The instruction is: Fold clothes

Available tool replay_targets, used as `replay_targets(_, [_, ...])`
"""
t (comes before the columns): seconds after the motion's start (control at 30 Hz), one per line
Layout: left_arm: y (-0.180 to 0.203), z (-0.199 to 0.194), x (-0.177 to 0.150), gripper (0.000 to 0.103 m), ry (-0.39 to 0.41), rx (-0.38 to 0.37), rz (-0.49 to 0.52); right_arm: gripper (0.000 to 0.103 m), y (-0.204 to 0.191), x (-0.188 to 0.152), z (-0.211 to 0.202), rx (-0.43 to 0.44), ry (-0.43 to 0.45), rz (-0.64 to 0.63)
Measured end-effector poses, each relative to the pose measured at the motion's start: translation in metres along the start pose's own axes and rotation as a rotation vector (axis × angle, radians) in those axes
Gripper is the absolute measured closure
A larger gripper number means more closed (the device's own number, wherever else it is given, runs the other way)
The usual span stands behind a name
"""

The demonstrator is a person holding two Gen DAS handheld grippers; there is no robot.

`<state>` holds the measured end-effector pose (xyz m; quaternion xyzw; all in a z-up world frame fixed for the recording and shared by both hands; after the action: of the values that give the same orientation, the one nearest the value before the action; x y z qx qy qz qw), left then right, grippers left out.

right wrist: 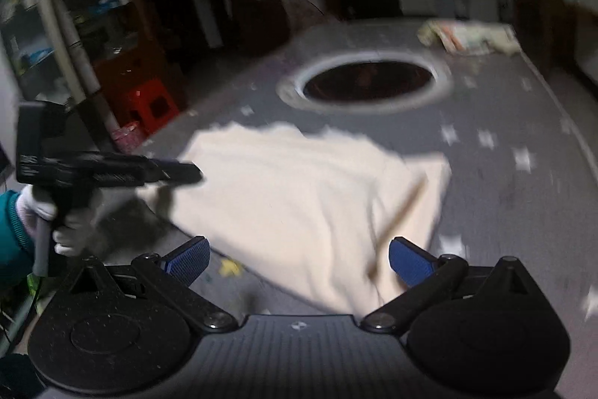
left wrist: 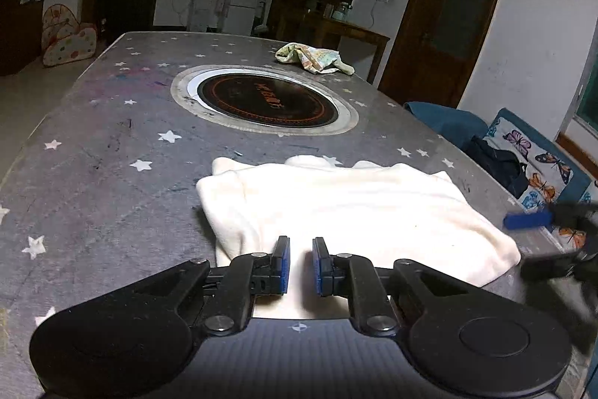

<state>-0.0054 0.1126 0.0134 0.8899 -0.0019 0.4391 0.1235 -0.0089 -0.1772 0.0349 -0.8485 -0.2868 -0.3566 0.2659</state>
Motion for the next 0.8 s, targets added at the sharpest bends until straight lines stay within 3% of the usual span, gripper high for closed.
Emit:
replay_targets(0.2, [-0.002, 0.0, -0.001, 0.089, 0.002, 0.005, -0.01, 0.0, -0.013, 0.007, 0.021, 0.07, -0.014, -0.012])
replay_targets(0.3, [-0.006, -0.001, -0.003, 0.089, -0.003, 0.009, -0.019, 0.0, -0.002, 0.0, 0.037, 0.017, -0.06, 0.029])
replay_targets(0.5, [-0.007, -0.001, -0.005, 0.088, 0.001, 0.004, -0.026, 0.0, -0.011, 0.012, 0.026, 0.022, -0.02, -0.039])
replay_targets(0.8, [-0.009, -0.002, -0.005, 0.088, 0.003, -0.002, -0.036, 0.0, 0.007, 0.017, 0.055, 0.019, -0.045, 0.027])
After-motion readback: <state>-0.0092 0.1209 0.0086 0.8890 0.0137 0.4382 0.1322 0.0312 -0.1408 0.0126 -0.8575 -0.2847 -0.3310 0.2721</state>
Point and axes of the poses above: each gripper's, at about its wrist camera, not at the fingertips, and z roughly the way its jaws point, y to its right, x to its top, the point moved 2 cm from there along z, roughly the way its jaws point, and after that the axes turned 2 degrees about x, right-handed, at the moved point
